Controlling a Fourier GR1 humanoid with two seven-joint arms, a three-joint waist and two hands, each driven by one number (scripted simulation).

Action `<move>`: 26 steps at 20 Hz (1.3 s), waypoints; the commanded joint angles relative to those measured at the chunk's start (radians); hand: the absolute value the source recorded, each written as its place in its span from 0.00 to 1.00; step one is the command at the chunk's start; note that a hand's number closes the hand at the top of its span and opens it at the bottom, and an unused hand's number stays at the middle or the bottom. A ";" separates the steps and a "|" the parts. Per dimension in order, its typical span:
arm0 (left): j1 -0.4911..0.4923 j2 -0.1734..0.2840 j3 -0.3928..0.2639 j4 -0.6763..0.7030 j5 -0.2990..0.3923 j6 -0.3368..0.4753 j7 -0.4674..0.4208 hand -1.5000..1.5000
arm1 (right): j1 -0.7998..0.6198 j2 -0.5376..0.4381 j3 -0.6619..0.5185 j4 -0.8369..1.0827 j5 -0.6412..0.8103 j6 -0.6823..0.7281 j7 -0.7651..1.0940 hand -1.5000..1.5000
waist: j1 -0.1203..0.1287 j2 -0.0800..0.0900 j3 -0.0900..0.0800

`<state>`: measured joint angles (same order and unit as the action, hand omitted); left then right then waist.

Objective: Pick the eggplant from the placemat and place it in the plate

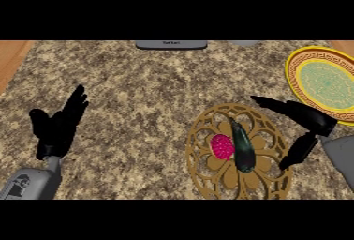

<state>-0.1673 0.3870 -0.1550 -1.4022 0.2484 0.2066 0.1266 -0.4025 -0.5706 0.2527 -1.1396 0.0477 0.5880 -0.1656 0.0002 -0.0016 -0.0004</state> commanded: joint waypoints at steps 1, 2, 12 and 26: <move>-0.024 0.035 0.058 0.018 0.017 -0.060 0.005 0.50 | -0.051 0.022 0.013 -0.041 0.055 0.008 0.112 0.00 | 0.003 0.001 0.000; 0.043 -0.006 0.003 -0.046 -0.027 -0.009 0.005 0.50 | -0.016 0.018 0.053 -0.003 0.130 -0.005 0.023 0.00 | 0.008 0.001 0.001; 0.036 -0.054 0.051 -0.014 -0.065 -0.056 -0.008 0.50 | -0.158 0.132 0.034 0.098 0.230 0.117 0.124 0.00 | 0.009 0.003 0.000; -0.024 -0.090 0.134 0.037 -0.122 -0.112 0.015 0.50 | -0.077 0.229 0.032 0.108 0.459 0.053 0.074 0.00 | 0.002 0.002 0.000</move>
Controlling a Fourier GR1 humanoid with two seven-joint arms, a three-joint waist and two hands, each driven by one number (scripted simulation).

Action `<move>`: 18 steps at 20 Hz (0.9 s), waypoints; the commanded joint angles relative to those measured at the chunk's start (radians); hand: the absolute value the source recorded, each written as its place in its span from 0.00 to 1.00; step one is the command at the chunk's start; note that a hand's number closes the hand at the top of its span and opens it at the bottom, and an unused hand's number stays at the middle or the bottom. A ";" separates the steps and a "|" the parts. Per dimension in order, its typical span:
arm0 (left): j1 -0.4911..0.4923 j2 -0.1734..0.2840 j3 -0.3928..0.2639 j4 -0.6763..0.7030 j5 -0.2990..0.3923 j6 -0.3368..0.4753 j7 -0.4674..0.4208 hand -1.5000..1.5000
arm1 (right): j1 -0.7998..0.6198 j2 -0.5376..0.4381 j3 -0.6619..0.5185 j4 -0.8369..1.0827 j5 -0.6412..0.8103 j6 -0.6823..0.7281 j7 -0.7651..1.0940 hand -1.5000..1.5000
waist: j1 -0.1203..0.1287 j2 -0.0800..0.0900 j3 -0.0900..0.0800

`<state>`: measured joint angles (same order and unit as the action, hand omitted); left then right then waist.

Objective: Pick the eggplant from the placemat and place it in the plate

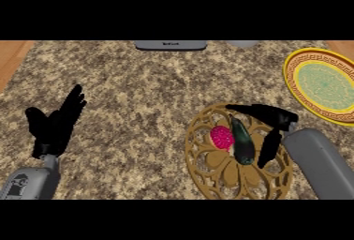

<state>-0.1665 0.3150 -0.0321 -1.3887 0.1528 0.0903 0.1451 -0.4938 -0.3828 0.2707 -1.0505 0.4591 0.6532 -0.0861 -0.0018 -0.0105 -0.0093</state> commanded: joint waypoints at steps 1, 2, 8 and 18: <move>-0.040 -0.017 0.018 0.031 -0.008 -0.010 0.011 0.50 | -0.024 0.046 0.026 0.057 0.062 0.002 -0.021 0.00 | 0.007 0.012 0.009; 0.002 0.005 0.035 -0.006 0.007 -0.040 -0.007 0.50 | 0.009 0.045 0.024 0.049 0.071 -0.009 -0.032 0.00 | 0.008 0.011 0.009; -0.032 -0.029 -0.001 -0.041 -0.032 0.004 0.045 0.50 | 0.057 0.027 0.091 -0.010 0.085 0.062 -0.128 1.00 | 0.005 0.010 0.010; -0.025 -0.028 0.024 0.021 -0.044 -0.023 -0.005 0.50 | -0.125 0.160 -0.081 0.123 0.093 -0.071 0.086 1.00 | 0.020 0.016 0.009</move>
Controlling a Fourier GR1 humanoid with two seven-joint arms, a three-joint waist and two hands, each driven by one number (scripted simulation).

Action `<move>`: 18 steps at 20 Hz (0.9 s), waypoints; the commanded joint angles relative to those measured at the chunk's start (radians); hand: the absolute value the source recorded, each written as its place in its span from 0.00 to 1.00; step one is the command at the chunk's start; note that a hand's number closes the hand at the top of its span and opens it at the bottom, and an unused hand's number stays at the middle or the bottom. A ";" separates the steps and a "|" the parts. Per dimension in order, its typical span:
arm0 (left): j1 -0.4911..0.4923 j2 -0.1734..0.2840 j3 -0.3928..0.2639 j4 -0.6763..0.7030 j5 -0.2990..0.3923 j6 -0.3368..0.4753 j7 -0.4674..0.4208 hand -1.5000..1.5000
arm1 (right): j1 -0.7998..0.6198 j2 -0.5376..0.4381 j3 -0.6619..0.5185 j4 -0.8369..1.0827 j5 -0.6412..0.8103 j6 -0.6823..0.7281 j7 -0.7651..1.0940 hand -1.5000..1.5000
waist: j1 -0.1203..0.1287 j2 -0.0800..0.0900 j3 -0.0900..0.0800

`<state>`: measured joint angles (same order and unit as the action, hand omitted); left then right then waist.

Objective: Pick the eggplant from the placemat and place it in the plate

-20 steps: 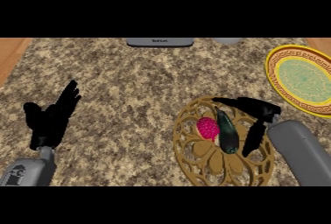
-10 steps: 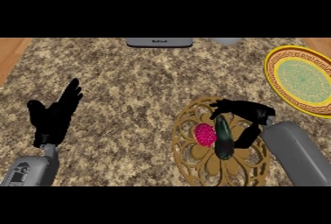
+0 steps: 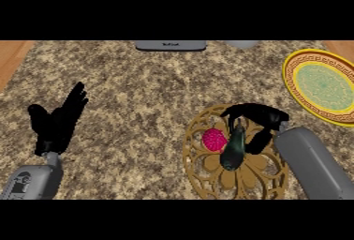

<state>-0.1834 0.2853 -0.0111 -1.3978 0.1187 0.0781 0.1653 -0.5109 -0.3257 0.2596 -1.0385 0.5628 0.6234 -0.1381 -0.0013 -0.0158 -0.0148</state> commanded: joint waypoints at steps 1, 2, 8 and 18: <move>0.011 -0.003 0.009 0.029 0.008 -0.025 -0.051 0.50 | -0.091 0.102 -0.096 0.144 0.025 -0.151 0.174 1.00 | 0.026 0.025 0.015; -0.018 0.002 0.005 0.007 -0.004 -0.003 0.000 0.50 | -0.086 0.132 -0.123 0.132 0.034 -0.228 0.246 1.00 | 0.023 0.023 0.015; -0.046 -0.019 -0.017 0.025 -0.013 -0.011 -0.008 0.50 | -0.286 0.113 -0.205 0.221 0.183 -0.555 0.447 1.00 | 0.044 0.032 0.015; -0.007 -0.026 -0.001 0.019 -0.016 0.005 -0.026 0.50 | -0.361 0.029 -0.218 0.185 0.470 -1.058 0.620 1.00 | 0.020 0.021 0.014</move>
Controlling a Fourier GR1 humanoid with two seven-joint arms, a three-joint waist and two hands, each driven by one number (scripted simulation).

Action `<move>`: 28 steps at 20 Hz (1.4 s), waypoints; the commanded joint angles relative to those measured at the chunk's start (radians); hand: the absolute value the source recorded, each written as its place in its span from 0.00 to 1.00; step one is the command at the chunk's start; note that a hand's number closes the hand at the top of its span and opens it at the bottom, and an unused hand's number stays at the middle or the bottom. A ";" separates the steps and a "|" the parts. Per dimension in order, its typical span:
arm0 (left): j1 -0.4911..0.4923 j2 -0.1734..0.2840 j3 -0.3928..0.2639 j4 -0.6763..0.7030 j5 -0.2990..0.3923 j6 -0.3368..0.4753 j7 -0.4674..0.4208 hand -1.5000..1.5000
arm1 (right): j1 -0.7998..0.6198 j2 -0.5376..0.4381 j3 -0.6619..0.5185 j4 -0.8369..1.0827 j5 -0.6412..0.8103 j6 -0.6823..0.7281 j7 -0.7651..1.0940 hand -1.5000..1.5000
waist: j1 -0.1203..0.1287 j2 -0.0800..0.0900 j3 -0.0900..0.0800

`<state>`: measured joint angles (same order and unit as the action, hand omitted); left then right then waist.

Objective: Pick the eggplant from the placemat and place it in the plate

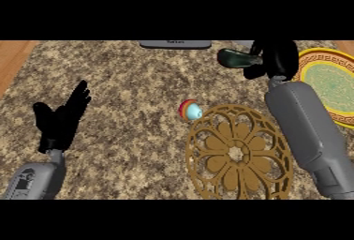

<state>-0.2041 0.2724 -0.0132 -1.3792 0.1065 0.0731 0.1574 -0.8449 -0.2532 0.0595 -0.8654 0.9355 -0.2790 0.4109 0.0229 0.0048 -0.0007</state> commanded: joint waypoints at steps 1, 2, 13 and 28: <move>0.024 0.018 0.017 -0.009 0.021 -0.027 0.004 0.50 | -0.086 -0.037 -0.021 0.009 0.123 -0.150 0.144 1.00 | 0.001 -0.003 0.000; 0.027 0.000 0.005 -0.002 -0.001 -0.012 -0.026 0.50 | -0.039 -0.047 -0.026 0.038 0.140 -0.201 0.121 1.00 | -0.006 0.000 0.000; 0.038 -0.035 -0.004 -0.030 -0.028 -0.002 -0.003 0.50 | -0.007 -0.158 -0.237 0.099 -0.010 -0.274 0.055 1.00 | -0.013 -0.001 0.001; -0.015 -0.014 0.049 0.038 -0.031 -0.034 -0.023 0.50 | 0.078 -0.354 -0.405 0.468 -0.186 -0.156 -0.327 1.00 | -0.004 0.009 0.003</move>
<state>-0.1933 0.2621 0.0305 -1.3900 0.0899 0.0366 0.1598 -0.7916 -0.5787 -0.3004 -0.4819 0.8129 -0.5003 0.1994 0.0194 0.0096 0.0015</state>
